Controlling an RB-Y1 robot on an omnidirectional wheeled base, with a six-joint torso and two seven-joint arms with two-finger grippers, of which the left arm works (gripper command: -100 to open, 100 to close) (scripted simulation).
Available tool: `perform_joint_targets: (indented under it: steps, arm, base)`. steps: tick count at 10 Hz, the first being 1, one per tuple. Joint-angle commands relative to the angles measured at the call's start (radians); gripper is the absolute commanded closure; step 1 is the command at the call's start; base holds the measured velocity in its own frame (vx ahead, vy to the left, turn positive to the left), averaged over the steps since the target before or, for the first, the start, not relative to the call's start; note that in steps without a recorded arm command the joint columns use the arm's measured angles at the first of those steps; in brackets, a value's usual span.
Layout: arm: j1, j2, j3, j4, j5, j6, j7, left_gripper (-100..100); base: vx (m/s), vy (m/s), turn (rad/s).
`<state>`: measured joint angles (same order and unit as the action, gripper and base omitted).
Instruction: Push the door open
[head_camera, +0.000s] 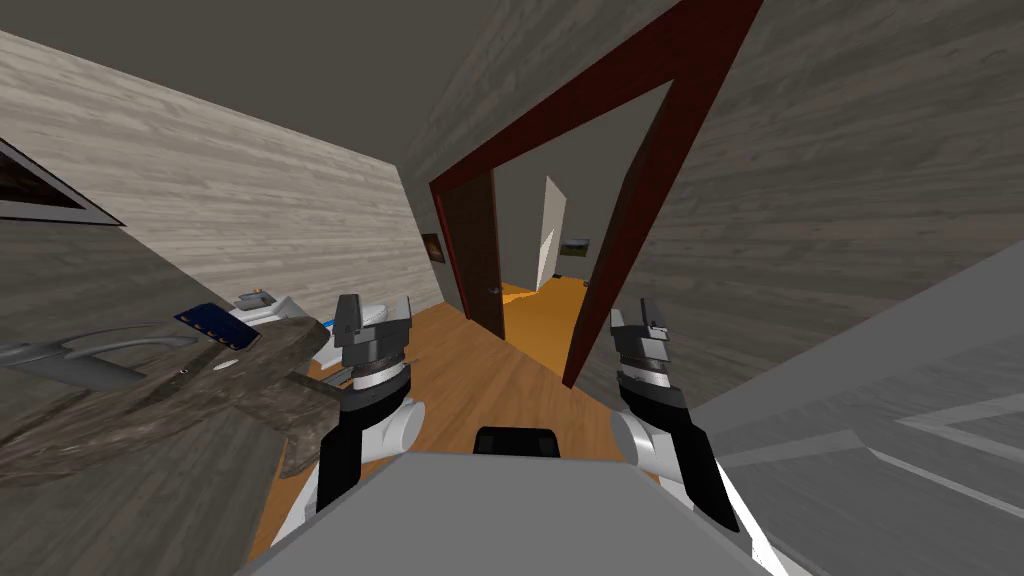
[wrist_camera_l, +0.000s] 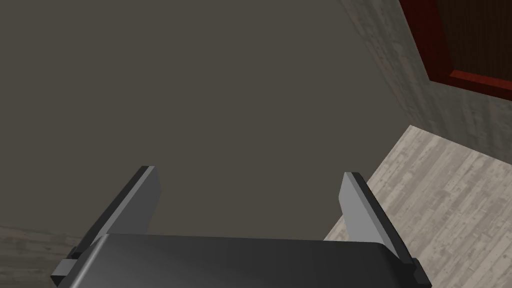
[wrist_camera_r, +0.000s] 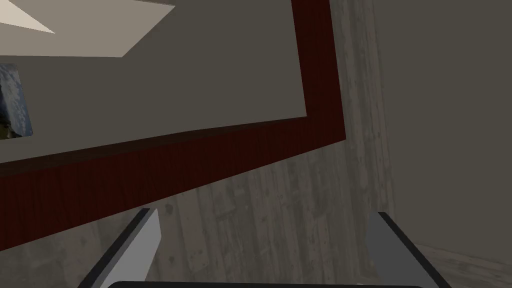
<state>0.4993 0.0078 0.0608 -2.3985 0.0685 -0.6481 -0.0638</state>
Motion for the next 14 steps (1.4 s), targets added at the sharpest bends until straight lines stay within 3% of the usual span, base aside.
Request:
perform_joint_targets:
  steps: [1,7,14]
  arm:
    - [-0.010,0.007,0.002,0.028,-0.001,-0.002,0.000,-100]
    - [-0.053,0.030,0.010,0.146,-0.003,-0.011,-0.002,-100]
    - [-0.119,0.053,0.023,0.332,-0.007,-0.024,-0.004,-100]
  base:
    - [0.020,0.034,-0.096]
    - [0.090,0.073,-0.091]
    - [0.089,0.087,-0.118]
